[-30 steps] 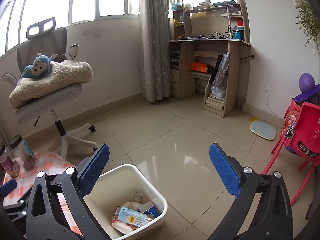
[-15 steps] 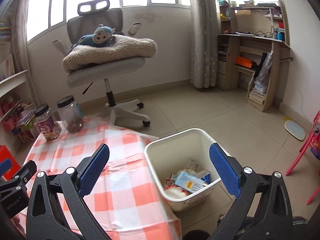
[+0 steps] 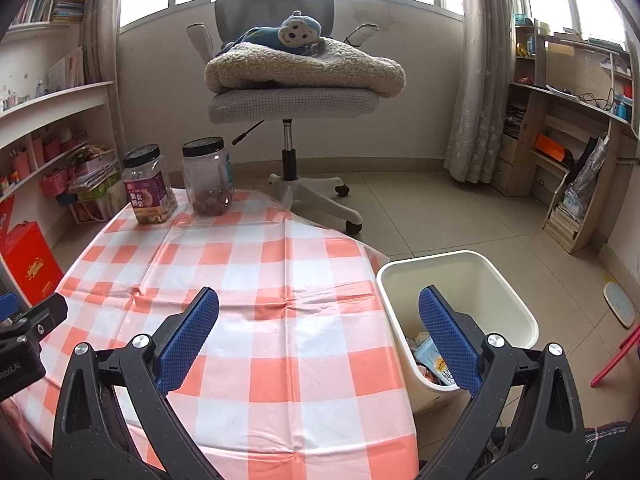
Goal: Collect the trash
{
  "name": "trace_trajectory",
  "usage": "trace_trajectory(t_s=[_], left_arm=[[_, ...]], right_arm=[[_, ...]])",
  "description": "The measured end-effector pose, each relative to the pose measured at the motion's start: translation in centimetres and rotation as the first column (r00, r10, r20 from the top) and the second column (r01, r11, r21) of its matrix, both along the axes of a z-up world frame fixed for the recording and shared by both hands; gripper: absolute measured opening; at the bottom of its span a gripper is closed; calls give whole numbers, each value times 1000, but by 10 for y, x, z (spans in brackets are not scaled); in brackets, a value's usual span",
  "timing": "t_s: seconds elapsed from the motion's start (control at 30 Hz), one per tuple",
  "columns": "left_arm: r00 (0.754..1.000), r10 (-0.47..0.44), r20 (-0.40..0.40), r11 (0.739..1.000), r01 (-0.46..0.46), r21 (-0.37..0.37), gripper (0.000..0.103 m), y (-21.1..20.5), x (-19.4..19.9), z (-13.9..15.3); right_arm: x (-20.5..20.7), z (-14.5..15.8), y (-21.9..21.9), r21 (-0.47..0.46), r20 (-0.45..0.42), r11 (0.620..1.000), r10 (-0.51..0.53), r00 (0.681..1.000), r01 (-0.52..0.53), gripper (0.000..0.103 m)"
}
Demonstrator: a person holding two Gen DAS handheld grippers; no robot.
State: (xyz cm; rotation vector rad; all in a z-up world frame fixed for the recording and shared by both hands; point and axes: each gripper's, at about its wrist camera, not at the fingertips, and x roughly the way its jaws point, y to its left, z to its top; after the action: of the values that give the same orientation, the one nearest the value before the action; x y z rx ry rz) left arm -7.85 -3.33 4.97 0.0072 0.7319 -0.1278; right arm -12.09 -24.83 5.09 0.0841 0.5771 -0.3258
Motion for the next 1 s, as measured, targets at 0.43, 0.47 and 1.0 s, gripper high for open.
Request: trace_trajectory(t_s=[0.43, 0.47, 1.0], left_arm=[[998, 58, -30, 998, -58, 16, 96, 9, 6, -6], [998, 60, -27, 998, -59, 18, 96, 8, 5, -6], [998, 64, -25, 997, -63, 37, 96, 5, 6, -6]], right_arm=[[8, -6, 10, 22, -19, 999, 42, 999, -41, 96], [8, -6, 10, 23, -19, 999, 42, 999, -42, 96], [11, -9, 13, 31, -38, 998, 58, 998, -57, 96]])
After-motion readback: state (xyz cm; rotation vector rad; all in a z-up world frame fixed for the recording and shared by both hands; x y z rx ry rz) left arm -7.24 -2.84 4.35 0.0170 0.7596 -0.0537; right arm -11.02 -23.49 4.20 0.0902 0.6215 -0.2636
